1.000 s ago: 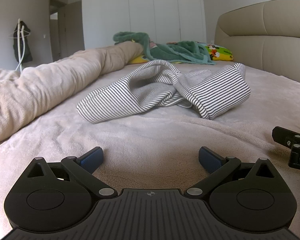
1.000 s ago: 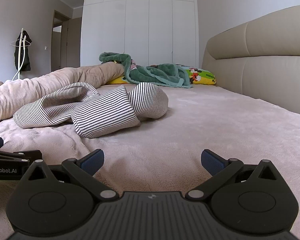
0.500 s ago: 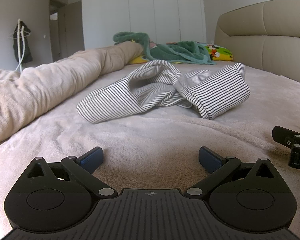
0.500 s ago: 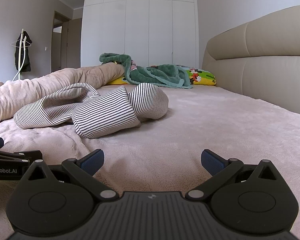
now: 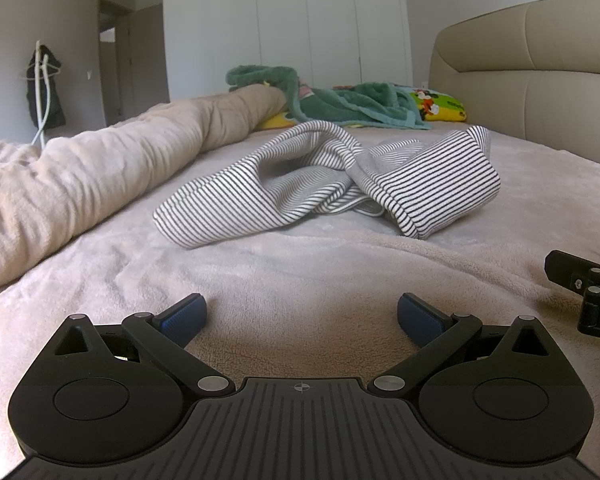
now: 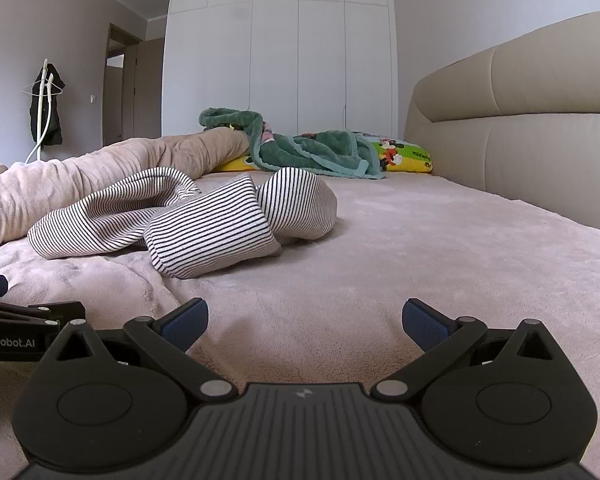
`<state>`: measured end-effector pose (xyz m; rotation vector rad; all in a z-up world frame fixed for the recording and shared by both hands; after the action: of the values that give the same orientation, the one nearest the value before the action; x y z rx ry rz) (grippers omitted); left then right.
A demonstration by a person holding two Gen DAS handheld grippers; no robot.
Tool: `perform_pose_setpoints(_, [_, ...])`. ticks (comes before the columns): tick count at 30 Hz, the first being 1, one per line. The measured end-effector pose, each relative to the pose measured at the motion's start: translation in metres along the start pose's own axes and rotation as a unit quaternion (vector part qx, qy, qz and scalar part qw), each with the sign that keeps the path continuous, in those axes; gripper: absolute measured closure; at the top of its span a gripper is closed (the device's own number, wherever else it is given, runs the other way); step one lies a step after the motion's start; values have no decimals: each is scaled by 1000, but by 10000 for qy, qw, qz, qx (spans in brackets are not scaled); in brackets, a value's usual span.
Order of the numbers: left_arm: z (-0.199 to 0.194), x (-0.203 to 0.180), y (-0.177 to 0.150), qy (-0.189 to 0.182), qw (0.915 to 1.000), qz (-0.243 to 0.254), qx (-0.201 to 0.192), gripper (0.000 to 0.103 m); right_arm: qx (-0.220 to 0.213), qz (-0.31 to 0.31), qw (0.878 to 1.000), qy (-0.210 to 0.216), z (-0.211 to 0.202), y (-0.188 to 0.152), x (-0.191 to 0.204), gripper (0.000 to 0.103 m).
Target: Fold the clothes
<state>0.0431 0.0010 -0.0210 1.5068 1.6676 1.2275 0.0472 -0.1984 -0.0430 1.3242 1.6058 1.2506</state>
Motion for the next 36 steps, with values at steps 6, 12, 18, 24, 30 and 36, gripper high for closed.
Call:
perform_pose_setpoints(6, [0,0,0,31,10000,39,-42,0,-20,-9,10000,-12,0,0,1,0])
perform_pose_setpoints(12, [-1,0,0,52,9999,58,-65,0,-47,-22,10000,-27,-1,0,2,0])
perform_pose_setpoints(18, [-1,-1,0,44,10000,39,-16,0,-65,-24,10000,-35,-1,0,2,0])
perform_pose_setpoints(24, [-1,-1,0,48,10000,15,-61,0,-81,-25,10000,-43,-1,0,3,0])
perform_pose_setpoints(30, [-1,-2,0,96,9999,94,-89,0,-89,-25,9999,-48,-1,0,3,0])
perform_pose_setpoints(36, [-2,-2,0,161,9996,195,-156,0,-97,-24,9999,-50,-1,0,2,0])
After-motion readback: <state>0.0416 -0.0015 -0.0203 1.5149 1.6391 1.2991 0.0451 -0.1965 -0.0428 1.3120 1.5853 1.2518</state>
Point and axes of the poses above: each gripper's, at about its wrist camera, not at the fingertips, and z roughly the way its jaws point, x to its left, y to its top, the point moved 5 cm from there along z, roughly the way its jaws point, and after that the axes turned 11 degrees about y, right-handed, at the moved point
